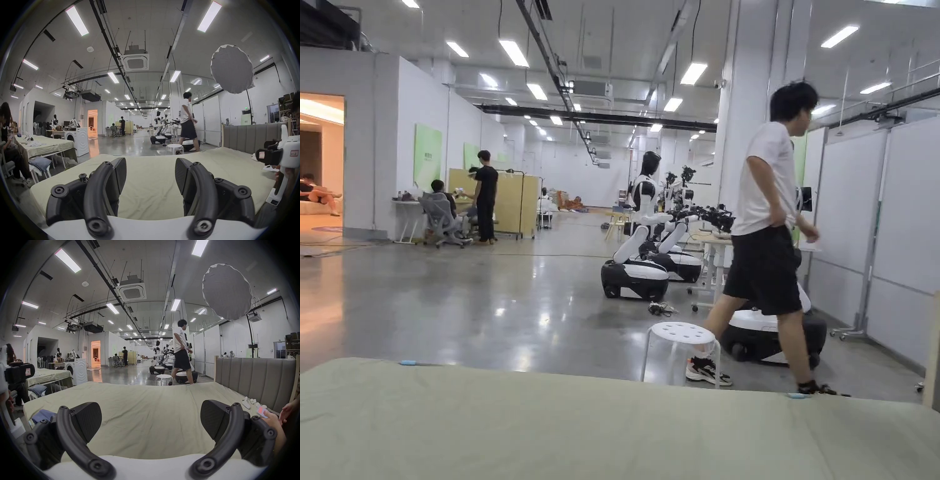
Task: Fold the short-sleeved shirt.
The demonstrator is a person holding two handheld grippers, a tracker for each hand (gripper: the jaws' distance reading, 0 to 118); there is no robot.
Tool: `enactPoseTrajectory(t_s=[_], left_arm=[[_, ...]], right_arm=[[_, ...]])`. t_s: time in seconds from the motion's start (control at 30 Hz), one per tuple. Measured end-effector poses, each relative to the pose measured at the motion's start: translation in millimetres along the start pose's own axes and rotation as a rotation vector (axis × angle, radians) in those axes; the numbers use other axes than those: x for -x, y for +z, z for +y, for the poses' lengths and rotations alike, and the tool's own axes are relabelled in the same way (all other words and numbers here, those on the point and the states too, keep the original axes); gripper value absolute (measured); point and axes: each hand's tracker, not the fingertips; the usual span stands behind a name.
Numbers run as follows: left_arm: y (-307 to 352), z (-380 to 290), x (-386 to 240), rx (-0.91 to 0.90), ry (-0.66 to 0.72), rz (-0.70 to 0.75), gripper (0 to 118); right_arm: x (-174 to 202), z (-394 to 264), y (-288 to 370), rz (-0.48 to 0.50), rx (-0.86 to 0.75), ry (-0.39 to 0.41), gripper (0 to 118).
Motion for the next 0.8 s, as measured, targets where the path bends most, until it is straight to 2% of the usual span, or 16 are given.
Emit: enactPoseTrajectory(t_s=[0.23,0.37,0.53,0.63,0.8], left_arm=[[0,-3,5,0.014,0.006,0.007,61],[-1,-2,6,0.015,0.011,0.007,61],[-1,-2,7,0.021,0.01,-0.009,61],[1,-2,9,0.016,0.019,-0.018,61],[4,3,11,0.012,0.039,-0.029,61]], right_arm=[[3,3,2,-0.006,-0.004,0.009,118],[11,13,-4,0.018,0.047,0.017,118],[15,24,-13,-0.024,0.107,-0.176,118],[16,29,-19,-0.028,0.2,-0.241,118],[14,29,-17,-0.01,0.222,-0.319,118]])
